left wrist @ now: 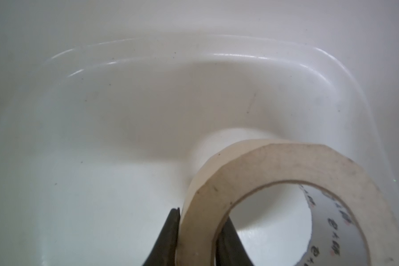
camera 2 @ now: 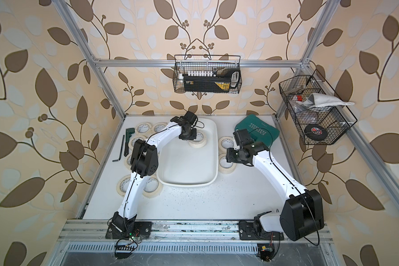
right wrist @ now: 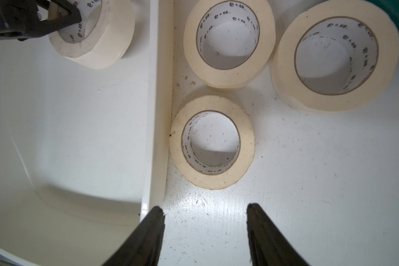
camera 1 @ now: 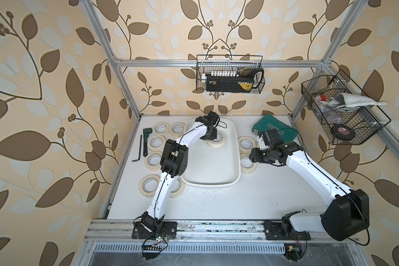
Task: Take out the art tape in the storage box
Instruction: Pick up the art tape from the storage box, then place the art tape at the center of the board.
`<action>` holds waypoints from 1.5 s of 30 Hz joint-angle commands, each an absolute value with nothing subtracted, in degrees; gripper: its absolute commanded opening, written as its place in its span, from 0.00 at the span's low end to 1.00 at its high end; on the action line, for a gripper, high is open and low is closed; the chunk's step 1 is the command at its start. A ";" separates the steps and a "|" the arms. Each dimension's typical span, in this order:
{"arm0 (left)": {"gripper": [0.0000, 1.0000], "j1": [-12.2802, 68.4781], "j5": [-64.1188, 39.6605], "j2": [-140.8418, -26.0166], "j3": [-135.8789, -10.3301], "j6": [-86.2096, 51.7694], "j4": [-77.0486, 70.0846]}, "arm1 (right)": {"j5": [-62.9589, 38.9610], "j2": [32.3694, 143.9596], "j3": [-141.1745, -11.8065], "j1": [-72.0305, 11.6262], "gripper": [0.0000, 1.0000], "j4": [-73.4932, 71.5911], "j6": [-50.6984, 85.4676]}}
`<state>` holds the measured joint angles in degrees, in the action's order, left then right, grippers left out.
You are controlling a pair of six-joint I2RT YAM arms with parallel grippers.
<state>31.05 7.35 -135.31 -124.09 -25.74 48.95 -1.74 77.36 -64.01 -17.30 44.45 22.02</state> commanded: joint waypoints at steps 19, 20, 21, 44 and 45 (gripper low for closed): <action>0.00 40.92 14.82 -111.02 -114.45 -21.26 61.82 | -8.87 76.19 -73.34 -20.21 0.76 46.49 23.97; 0.00 41.64 15.09 -110.33 -113.84 -21.11 61.96 | -8.88 76.46 -73.96 -20.73 0.77 46.50 23.92; 0.00 42.36 15.40 -109.48 -112.96 -20.83 61.96 | -9.01 76.78 -74.56 -21.42 0.78 46.50 23.99; 0.00 45.44 11.73 -94.75 -94.22 -15.52 51.51 | -6.26 85.56 -80.35 -34.75 0.87 43.16 26.77; 0.00 45.44 11.71 -94.63 -94.09 -15.36 51.44 | -5.79 85.99 -80.71 -34.85 0.87 43.26 26.74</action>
<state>45.10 12.73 -98.30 -94.35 -16.60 54.19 -7.51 84.86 -78.22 -34.50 43.88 26.00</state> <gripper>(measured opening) 0.243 0.870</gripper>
